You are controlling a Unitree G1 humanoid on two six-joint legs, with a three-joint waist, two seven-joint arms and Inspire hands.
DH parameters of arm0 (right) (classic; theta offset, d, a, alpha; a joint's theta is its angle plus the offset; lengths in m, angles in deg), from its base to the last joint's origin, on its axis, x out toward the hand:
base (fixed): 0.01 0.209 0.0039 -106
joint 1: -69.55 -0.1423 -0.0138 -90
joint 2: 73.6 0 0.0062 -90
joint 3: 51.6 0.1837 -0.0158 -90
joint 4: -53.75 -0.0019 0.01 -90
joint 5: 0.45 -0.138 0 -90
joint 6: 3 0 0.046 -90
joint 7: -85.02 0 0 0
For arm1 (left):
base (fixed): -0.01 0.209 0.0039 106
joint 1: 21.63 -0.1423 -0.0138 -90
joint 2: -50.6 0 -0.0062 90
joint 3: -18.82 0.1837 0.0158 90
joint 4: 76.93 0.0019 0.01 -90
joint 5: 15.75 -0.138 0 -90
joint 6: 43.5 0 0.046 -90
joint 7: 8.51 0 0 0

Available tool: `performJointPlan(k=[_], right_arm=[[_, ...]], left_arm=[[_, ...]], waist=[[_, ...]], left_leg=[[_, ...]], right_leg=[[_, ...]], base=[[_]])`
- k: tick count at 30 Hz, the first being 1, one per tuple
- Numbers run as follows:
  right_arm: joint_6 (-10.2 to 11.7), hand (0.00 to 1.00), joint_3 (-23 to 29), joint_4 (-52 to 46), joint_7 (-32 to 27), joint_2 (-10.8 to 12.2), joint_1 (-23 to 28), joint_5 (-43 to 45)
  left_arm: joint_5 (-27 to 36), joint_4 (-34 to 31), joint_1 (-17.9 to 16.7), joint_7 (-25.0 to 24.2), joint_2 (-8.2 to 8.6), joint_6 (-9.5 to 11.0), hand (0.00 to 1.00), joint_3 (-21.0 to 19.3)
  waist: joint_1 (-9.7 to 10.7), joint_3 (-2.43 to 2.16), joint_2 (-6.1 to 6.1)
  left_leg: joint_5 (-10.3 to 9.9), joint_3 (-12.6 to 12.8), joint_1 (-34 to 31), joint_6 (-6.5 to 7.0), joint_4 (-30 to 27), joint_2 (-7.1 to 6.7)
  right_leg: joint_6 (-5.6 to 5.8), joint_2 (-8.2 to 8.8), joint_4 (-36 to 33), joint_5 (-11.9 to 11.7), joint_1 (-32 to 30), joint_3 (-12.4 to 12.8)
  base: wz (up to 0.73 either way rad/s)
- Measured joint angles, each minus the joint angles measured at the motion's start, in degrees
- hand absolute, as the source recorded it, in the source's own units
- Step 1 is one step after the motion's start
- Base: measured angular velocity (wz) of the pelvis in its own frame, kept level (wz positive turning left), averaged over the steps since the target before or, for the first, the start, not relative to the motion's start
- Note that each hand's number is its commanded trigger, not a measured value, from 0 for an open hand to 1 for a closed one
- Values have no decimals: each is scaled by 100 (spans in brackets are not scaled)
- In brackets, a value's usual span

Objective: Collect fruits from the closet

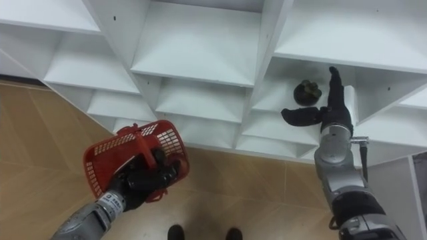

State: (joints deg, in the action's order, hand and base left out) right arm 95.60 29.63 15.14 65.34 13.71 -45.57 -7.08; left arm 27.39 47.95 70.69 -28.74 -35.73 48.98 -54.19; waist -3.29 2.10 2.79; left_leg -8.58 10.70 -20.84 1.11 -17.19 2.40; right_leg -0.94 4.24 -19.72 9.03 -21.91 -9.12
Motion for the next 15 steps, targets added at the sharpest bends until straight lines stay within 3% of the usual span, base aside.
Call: performJointPlan(k=[5,15], right_arm=[[-128,0,-119,-7,112,-55,-115,-271],[-242,0,-377,22,351,-164,-185,-475]], left_arm=[[11,-2,87,7,-25,0,100,11],[28,1,135,9,-140,0,100,224]], waist=[[-13,37,67],[-15,59,103]], left_leg=[[6,0,-114,7,-22,-13],[19,-9,-200,28,-90,-27]], right_leg=[[-10,21,-129,36,-160,21],[-12,65,-211,52,-226,-30]], base=[[0],[2]])
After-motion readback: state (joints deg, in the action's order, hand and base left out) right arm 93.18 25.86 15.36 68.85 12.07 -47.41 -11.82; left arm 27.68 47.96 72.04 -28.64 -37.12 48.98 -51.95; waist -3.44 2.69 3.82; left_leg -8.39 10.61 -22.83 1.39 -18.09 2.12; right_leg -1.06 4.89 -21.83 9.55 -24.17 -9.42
